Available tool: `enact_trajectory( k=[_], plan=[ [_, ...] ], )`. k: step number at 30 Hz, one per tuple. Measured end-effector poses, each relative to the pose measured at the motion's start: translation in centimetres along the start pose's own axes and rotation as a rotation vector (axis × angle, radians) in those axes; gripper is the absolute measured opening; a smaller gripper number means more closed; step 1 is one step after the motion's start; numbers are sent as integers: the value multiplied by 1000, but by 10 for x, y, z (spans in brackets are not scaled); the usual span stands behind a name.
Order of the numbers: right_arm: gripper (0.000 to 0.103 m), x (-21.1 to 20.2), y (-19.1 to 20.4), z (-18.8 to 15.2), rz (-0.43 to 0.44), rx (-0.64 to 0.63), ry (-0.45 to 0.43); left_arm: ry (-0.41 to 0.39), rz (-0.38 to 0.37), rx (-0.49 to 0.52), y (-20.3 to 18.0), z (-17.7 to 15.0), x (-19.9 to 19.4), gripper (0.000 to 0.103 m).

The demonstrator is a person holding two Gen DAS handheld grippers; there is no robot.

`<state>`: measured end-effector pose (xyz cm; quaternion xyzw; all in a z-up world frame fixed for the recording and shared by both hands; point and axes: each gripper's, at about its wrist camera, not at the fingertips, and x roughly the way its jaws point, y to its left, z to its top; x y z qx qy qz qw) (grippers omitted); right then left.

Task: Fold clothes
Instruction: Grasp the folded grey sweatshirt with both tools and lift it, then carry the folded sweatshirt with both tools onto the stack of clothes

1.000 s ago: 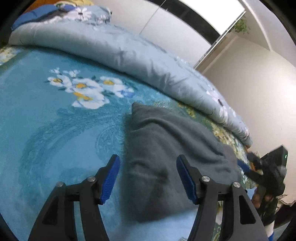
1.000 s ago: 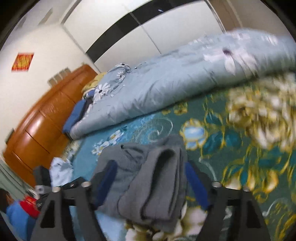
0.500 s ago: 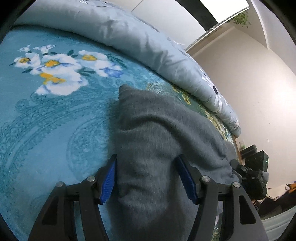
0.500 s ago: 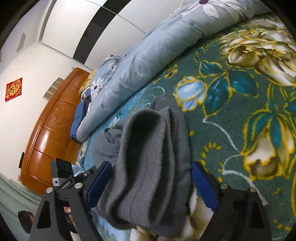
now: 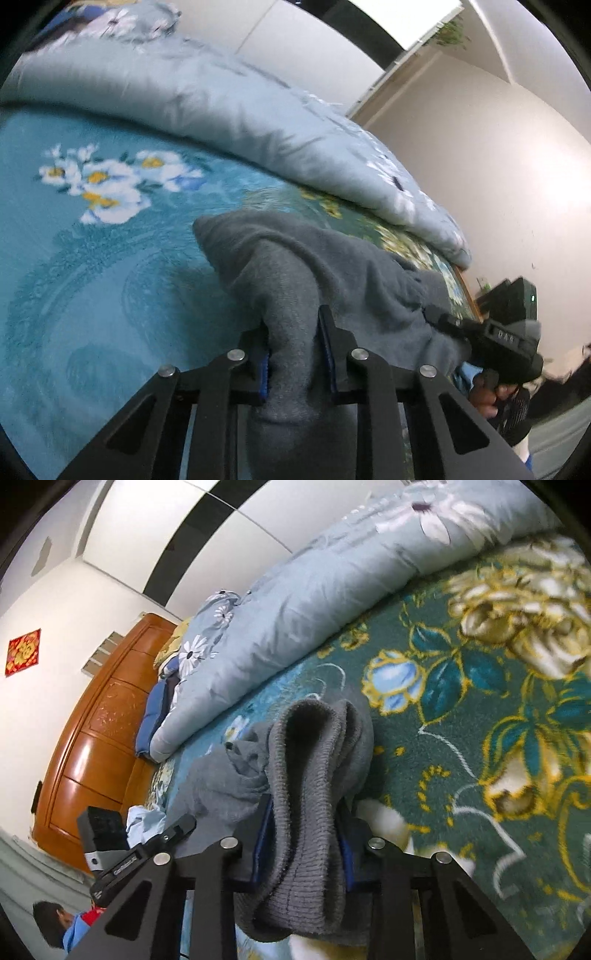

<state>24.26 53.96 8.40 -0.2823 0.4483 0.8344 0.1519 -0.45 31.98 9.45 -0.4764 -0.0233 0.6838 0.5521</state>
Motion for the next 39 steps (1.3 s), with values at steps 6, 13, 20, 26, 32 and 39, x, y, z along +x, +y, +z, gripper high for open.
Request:
enact_trajectory(
  k=[6,13,20,26,32,39],
  plan=[
    [33,-73,11,-18,1,-43,-42,-5,-32,88,-59,-20,-29,23],
    [33,-173,-25,-31,-48,-35,-89,45,-84,215,-154,-46,-12,23],
    [33,-272,-80,-26,-163,-32,-145,112,-159,347,-262,-73,36,23],
    [33,-352,-127,-13,-263,-54,-200,144,-246,413,-348,-97,82,23],
    [33,-411,-167,14,-332,-98,-230,88,-289,483,-401,-132,108,23],
    [33,-389,-246,5,-323,-60,-166,144,-242,454,-384,-183,169,24]
  ],
)
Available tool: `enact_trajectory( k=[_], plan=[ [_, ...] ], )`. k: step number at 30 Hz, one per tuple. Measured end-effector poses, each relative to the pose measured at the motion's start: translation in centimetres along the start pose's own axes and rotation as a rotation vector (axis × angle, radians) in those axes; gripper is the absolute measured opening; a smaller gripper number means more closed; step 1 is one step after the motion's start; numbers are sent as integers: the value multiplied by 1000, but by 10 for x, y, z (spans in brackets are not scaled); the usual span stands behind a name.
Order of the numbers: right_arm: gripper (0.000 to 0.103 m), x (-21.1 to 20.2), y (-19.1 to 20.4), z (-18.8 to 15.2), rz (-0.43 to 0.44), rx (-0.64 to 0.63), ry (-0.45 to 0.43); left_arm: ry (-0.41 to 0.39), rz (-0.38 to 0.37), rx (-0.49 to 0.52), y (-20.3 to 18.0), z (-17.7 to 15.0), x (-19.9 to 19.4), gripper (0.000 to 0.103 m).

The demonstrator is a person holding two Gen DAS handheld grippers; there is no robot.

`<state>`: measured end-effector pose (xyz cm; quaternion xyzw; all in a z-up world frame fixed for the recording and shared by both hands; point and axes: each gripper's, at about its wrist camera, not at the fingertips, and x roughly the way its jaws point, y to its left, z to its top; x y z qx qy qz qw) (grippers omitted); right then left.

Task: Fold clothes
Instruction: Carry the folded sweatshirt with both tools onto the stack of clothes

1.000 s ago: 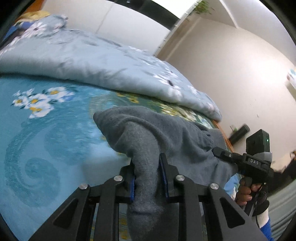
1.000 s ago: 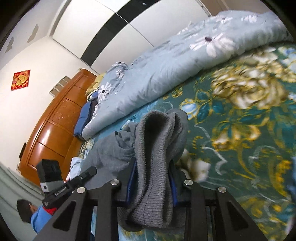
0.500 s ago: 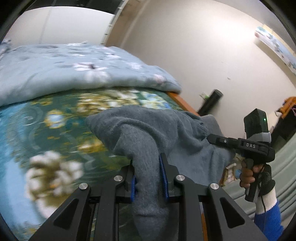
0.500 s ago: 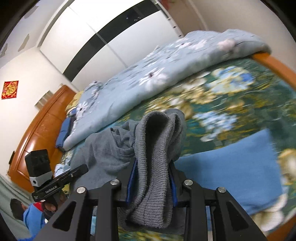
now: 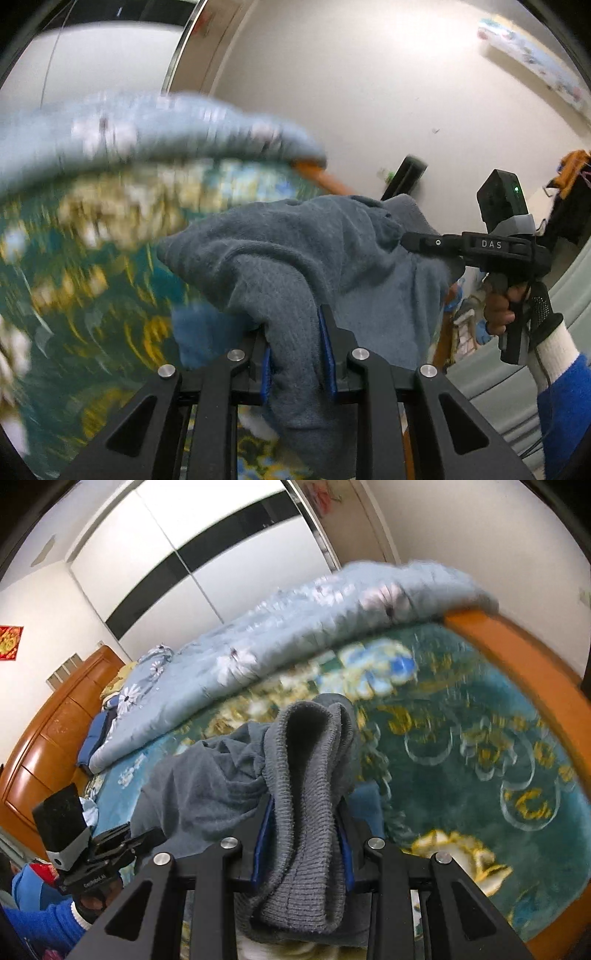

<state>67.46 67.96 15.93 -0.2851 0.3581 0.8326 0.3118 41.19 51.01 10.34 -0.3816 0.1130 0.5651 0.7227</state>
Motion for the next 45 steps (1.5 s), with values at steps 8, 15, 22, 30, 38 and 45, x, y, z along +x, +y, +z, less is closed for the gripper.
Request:
enact_trajectory(
  k=[8,15,22,30,38,45],
  plan=[
    [39,32,-53,-30,72,121,-20,1,-26,-26,15,-14,9,34],
    [58,13,-32,-29,-39,58,-24,23,14,21,19,-6,-18,47],
    [59,-21,-3,-20,-218,-44,-115,-71,125,84,18,16,-46,51],
    [59,32,32,-12,-273,-172,-30,37,148,169,-2,28,7,51],
    [59,28,16,-19,-233,-71,-70,26,168,170,-3,18,-2,51],
    [59,-12,45,-51,-220,-136,-130,-15,97,226,-32,-7,-33,51]
  ],
)
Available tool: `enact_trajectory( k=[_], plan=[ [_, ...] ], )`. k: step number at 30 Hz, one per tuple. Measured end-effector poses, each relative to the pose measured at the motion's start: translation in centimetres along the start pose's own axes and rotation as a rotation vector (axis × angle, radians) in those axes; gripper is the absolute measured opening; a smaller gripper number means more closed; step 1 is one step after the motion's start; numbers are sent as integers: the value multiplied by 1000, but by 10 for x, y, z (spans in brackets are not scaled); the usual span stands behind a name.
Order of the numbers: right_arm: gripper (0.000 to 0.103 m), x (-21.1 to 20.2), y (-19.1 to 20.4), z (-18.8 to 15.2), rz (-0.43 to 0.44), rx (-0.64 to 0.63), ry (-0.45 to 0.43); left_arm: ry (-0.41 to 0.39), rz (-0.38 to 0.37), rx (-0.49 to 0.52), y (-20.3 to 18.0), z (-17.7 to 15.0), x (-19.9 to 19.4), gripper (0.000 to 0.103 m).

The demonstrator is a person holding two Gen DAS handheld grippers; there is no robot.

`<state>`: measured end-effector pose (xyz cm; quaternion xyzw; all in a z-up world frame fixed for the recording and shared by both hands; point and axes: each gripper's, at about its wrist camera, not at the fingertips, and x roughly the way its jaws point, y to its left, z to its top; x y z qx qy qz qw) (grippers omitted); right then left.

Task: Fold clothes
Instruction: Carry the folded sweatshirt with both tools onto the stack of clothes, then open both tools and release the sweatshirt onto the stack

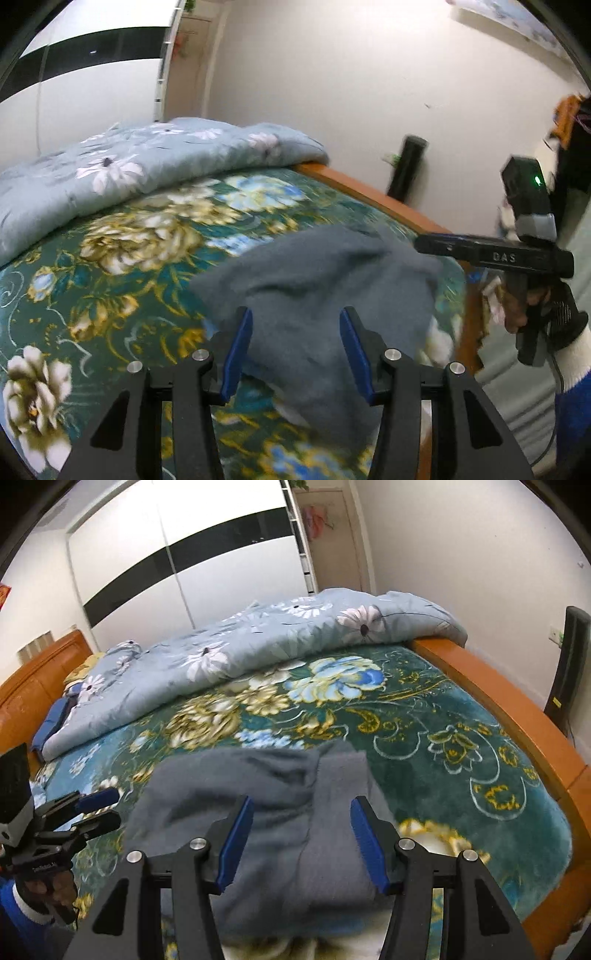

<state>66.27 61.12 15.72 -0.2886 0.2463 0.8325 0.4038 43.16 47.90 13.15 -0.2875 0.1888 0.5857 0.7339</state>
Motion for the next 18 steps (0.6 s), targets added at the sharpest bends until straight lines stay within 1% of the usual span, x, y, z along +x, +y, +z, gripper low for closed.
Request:
enact_trajectory(
  k=[2,5,8,12,15,17,18],
  plan=[
    [59,-2,3,-11,0,-3,11,26,-8,23,-8,-9,6,51],
    [59,2,4,-24,-19,-6,25,61,19,50,-16,-20,21,51],
    [59,6,1,-29,-21,17,33,67,34,56,-17,-23,25,51],
    [59,-6,9,-27,-33,13,13,51,28,46,-15,-18,10,51],
    [59,-23,26,-31,-39,-5,-10,18,52,58,-18,-21,-7,52],
    [59,-34,40,-37,-45,-26,-22,9,66,60,-20,-28,-17,60],
    [59,-36,46,-41,-47,-33,-18,11,71,57,-20,-32,-22,61]
  ],
)
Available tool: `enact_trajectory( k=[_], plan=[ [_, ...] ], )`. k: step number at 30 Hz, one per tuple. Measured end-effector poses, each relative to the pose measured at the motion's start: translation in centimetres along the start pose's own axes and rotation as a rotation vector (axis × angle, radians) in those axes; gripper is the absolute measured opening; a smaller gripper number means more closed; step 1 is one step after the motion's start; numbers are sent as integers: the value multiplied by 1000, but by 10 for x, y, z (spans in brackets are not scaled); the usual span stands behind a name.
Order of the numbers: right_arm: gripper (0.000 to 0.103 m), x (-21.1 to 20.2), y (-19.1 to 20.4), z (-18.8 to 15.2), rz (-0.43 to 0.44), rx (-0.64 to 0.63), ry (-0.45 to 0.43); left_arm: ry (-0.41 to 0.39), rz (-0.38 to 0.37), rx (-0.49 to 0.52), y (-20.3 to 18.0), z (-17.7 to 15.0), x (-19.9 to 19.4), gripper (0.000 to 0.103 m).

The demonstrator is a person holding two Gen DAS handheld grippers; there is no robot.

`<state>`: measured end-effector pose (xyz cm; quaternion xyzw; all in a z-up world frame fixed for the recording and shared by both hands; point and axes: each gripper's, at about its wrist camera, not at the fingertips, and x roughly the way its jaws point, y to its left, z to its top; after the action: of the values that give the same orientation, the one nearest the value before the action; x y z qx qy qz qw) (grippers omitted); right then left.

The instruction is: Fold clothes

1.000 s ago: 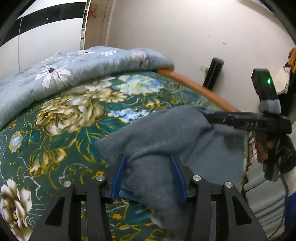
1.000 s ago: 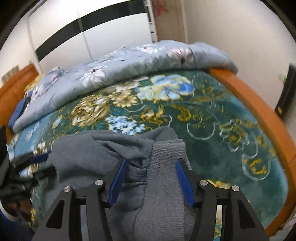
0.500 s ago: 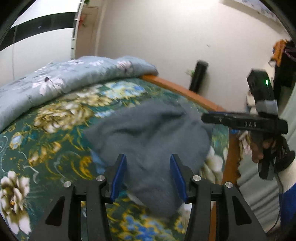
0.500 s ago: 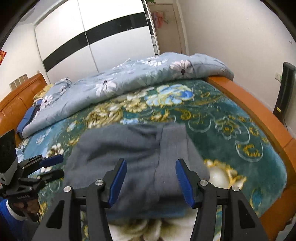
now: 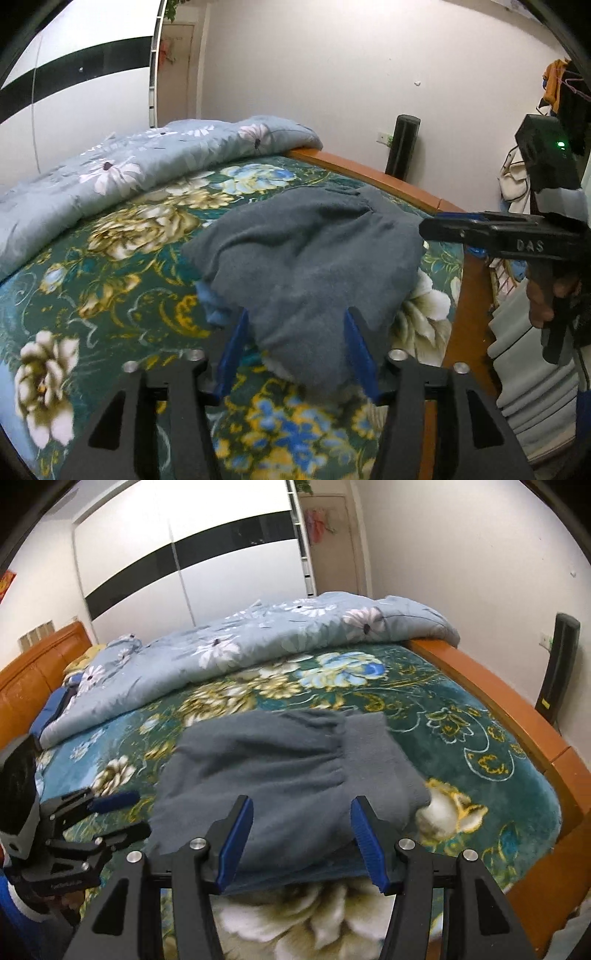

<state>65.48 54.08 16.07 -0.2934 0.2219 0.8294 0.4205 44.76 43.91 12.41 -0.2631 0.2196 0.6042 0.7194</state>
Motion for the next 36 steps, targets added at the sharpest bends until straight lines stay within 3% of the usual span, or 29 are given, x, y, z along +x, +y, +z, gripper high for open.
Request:
enact_trajectory(
  k=[6,9,14,24,28,33,36],
  plan=[
    [59,-3,36,-33,-13,-23,43,11,13,-50,5,-26,-15,65],
    [59,0,46,-46,-28,-13,58,-12,25,-76,8,-36,-24,81],
    [67,7,56,-67,-65,10,79,-36,61,-88,11,-45,-34,89],
    [88,13,68,-95,-81,41,111,-5,165,-101,12,-59,-36,91],
    [103,12,70,-101,-94,48,116,6,183,-115,15,-64,-36,91],
    [103,8,74,-102,-123,39,113,13,250,-115,14,-67,-38,91],
    [103,6,76,-103,-124,38,113,13,245,-106,13,-69,-39,91]
  ],
)
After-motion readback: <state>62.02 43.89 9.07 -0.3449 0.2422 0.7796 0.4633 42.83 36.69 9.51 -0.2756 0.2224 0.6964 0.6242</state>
